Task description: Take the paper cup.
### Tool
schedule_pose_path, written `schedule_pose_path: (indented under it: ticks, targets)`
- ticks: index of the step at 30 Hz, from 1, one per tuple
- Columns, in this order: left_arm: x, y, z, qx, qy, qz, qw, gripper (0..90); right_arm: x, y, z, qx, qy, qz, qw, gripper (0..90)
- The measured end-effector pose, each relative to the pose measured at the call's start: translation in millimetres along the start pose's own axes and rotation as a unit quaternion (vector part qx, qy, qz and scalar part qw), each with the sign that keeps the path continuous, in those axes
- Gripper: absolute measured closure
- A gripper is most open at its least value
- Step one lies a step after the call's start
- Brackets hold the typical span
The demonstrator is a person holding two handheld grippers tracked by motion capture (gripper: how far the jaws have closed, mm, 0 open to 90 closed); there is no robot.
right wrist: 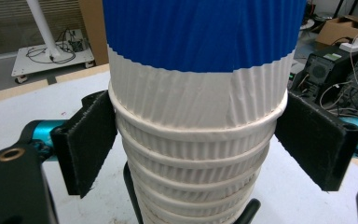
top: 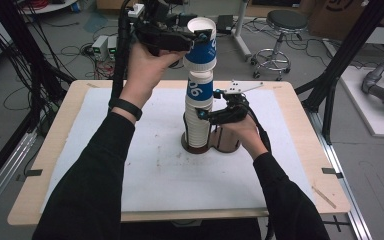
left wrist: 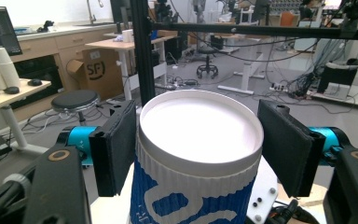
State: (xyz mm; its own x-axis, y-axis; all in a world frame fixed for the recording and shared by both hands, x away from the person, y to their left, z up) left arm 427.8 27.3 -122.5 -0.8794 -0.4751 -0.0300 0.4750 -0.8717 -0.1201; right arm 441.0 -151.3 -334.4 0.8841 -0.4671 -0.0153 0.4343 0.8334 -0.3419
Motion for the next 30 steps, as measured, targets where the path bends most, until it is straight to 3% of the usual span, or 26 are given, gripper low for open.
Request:
schedule_pose_path:
  ticks: [10,17,22,30]
  targets:
    - [5.4,-9.4,-0.9,-0.005,0.005,-0.004,1.0,30.6,-0.3,0.1,0.1,0.0,0.0,-0.002,1.0,14.4]
    - [13.9,-20.5,-6.5,-0.004,0.004,-0.018,0.9998,30.5,-0.3,0.2,0.0,0.0,0.003,-0.001,1.0,14.4]
    - [20.1,-32.2,-14.9,-0.01,0.01,-0.022,0.9997,30.5,-0.4,0.0,0.1,0.0,0.002,-0.002,1.0,14.4]
    - [27.5,-52.9,-36.5,-0.003,0.003,-0.026,0.9997,30.6,-1.2,0.5,0.4,0.0,0.0,-0.003,1.0,14.4]
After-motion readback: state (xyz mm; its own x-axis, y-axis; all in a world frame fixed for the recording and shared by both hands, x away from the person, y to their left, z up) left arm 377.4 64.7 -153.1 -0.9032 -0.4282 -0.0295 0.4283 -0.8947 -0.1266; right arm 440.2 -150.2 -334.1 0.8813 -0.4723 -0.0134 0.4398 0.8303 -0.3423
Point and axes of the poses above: each handheld gripper's, and its own axes: y roughly forward along the jaws, z roughly out of its top, x roughly to its right, the point moved 4 cm from there along y, roughly forward along the jaws, and after that the axes turned 1 degree about z, right-handed, at the moved point
